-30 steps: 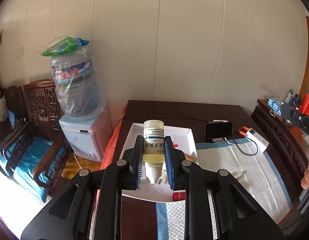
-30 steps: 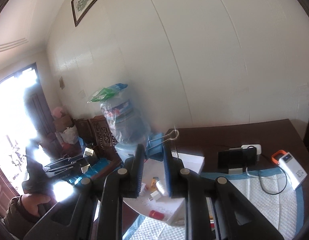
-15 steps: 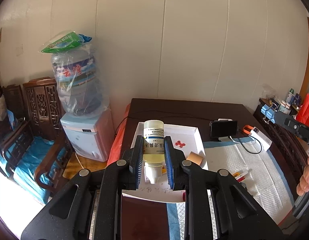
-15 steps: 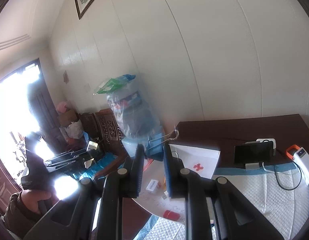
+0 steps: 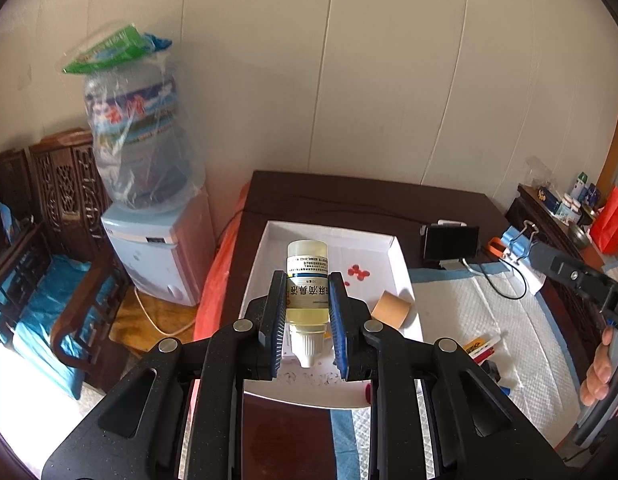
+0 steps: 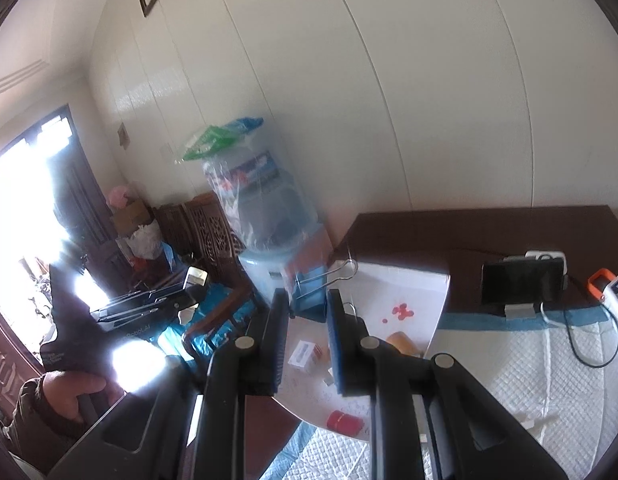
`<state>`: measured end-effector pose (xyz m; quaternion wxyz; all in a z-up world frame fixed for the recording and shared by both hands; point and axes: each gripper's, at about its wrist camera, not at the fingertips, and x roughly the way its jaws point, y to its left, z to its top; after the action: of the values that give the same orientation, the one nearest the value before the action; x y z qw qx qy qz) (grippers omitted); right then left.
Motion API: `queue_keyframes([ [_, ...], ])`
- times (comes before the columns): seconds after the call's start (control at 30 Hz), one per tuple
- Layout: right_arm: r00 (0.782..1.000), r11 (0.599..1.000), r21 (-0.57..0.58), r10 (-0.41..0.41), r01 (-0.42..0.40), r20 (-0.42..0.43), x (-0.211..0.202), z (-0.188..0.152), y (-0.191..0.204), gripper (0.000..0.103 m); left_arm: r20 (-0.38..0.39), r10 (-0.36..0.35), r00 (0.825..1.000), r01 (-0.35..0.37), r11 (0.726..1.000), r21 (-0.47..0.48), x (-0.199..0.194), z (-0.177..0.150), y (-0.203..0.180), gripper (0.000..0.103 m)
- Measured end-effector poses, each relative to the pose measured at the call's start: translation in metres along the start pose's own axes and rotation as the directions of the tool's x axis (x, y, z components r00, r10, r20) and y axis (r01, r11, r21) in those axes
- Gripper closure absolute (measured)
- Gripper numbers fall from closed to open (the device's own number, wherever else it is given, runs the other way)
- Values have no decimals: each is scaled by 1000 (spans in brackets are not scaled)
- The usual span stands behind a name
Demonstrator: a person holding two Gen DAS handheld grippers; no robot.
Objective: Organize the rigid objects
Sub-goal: 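Carry the small bottle and binder clip into the white tray and open both grippers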
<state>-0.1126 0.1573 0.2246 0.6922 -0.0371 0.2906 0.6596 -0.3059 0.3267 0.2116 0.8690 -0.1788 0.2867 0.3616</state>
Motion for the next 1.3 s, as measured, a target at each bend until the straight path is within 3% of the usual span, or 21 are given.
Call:
queue_keyframes([
  [0.4, 984, 997, -10, -72, 71, -164, 87, -13, -23, 86, -152, -55, 987, 42, 995, -86, 104, -4, 22, 84],
  [0.73, 938, 995, -24, -97, 95, -334, 154, -48, -32, 86, -278, -97, 956, 72, 992, -100, 172, -26, 19, 83],
  [0.8, 930, 994, -35, -113, 107, -349, 160, -52, -33, 85, -306, -79, 949, 50, 994, -102, 181, -33, 22, 76],
  [0.83, 926, 993, -42, -120, 113, -357, 162, -54, -34, 85, -310, -68, 948, 39, 995, -96, 184, -35, 23, 57],
  [0.87, 922, 992, -49, -129, 119, -365, 164, -55, -34, 85, -308, -51, 950, 23, 995, -92, 186, -37, 24, 27],
  [0.93, 915, 988, -64, -157, 144, -372, 164, -57, -36, 75, -289, -23, 957, -3, 996, -90, 184, -39, 26, 2],
  [1.0, 912, 984, -65, -178, 165, -369, 164, -58, -38, 22, -267, -1, 964, -26, 995, -99, 180, -40, 30, 0],
  [1.03, 914, 984, -57, -178, 168, -364, 162, -58, -38, 15, -266, 13, 964, -43, 993, -107, 178, -40, 32, 0],
  [1.17, 916, 983, -42, -181, 178, -358, 158, -59, -37, 0, -250, 29, 968, -62, 990, -125, 168, -39, 36, 0],
  [1.3, 921, 980, -60, -200, 191, -334, 150, -60, -30, 0, -226, 33, 974, -62, 990, -124, 151, -39, 33, 0],
])
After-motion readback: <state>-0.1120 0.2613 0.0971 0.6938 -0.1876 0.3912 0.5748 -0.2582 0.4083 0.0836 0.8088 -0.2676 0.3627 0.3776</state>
